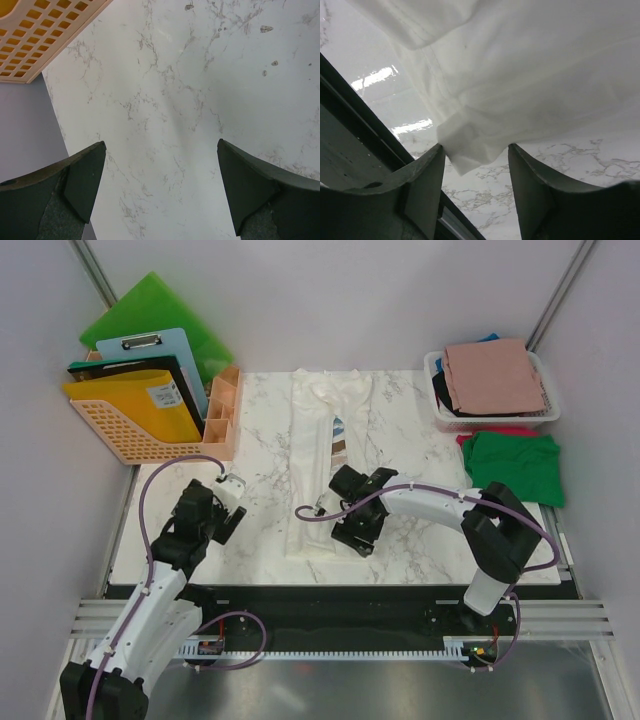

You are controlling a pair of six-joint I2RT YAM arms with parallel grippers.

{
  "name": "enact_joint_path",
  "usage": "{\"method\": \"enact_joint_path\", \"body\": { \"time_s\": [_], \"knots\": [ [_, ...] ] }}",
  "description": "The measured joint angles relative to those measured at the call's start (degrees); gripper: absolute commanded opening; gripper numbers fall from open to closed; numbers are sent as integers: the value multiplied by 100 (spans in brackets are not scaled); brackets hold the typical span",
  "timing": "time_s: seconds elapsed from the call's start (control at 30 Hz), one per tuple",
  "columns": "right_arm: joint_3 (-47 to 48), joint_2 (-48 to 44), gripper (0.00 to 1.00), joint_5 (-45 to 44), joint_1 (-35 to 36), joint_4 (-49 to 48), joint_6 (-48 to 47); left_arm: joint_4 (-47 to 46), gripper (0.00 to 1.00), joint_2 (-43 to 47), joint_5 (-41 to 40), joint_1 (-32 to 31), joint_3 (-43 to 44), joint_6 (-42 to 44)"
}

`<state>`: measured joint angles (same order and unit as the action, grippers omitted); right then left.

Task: Fold and stack the t-shirts
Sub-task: Fold the tshirt

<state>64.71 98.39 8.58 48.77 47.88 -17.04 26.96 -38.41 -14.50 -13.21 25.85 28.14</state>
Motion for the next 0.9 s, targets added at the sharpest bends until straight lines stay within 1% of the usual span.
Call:
{"method": "enact_joint_path", "body": {
  "time_s": [0.07,0.1,0.13,0.47,0.73,0.9],
  "knots": [
    [22,4,42,-2,42,-59,15,-2,100,2,0,0,0,0],
    [24,4,15,-7,59,-76,35,0,100,4,0,0,0,0],
    [24,4,0,-11,63,-81,22,-2,100,7,0,0,0,0],
    [107,4,0,59,136,42,94,-2,100,-9,0,0,0,0],
    [835,44,0,402,328,260,79,-2,100,-44,0,0,0,0],
    [1204,387,0,588,632,302,85,-2,100,-46,0,0,0,0]
  ]
}}
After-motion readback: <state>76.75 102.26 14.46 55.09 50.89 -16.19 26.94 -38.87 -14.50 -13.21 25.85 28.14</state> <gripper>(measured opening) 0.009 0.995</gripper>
